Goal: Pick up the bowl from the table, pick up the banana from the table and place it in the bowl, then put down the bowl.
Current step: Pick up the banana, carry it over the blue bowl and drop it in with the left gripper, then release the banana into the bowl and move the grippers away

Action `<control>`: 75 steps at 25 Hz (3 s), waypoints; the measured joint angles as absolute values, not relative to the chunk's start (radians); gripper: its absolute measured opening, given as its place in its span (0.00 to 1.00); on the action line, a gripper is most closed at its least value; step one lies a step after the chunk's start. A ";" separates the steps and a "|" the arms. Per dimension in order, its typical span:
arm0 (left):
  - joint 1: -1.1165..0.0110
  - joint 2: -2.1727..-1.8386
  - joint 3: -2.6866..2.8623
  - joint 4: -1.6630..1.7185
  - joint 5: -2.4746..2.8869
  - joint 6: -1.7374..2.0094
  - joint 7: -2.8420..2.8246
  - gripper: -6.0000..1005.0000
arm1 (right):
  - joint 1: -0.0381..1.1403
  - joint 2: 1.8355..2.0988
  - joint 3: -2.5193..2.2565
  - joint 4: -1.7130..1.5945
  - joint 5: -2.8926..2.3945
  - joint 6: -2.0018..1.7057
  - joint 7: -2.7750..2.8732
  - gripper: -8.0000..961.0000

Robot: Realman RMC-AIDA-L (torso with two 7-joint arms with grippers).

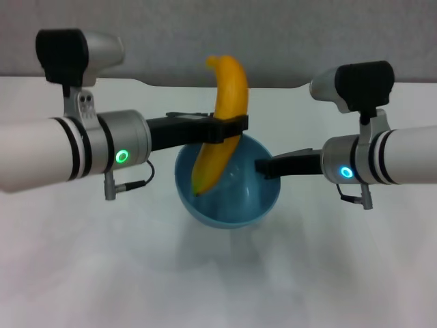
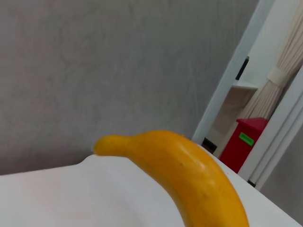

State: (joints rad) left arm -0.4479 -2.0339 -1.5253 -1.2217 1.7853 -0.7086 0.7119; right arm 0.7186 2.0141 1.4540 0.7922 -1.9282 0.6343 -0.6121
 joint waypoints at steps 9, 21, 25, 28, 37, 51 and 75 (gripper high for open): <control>-0.435 -2.036 -1.496 -1.094 1.669 -0.668 0.835 0.50 | 0.724 2.011 1.464 0.795 -1.923 0.650 -0.612 0.03; -0.441 -2.036 -1.443 -1.053 1.631 -0.670 0.885 0.52 | 0.716 2.009 1.500 0.780 -1.931 0.649 -0.614 0.03; -0.440 -2.035 -1.443 -1.054 1.581 -0.672 0.926 0.63 | 0.715 2.009 1.501 0.771 -1.933 0.649 -0.618 0.03; -0.436 -2.033 -1.450 -1.057 1.556 -0.675 0.949 0.78 | 0.715 2.009 1.502 0.767 -1.933 0.649 -0.621 0.03; -0.422 -2.028 -1.582 -1.065 1.558 -0.667 1.055 0.89 | 0.710 2.010 1.502 0.752 -1.934 0.649 -0.624 0.03; -0.330 -2.029 -1.768 -1.172 1.556 -0.610 1.264 0.89 | 0.722 2.007 1.559 0.735 -1.985 0.710 -0.624 0.04; -0.300 -2.033 -1.595 -1.160 1.566 -0.211 1.482 0.89 | 0.959 2.024 1.354 0.450 -1.758 0.672 -0.774 0.04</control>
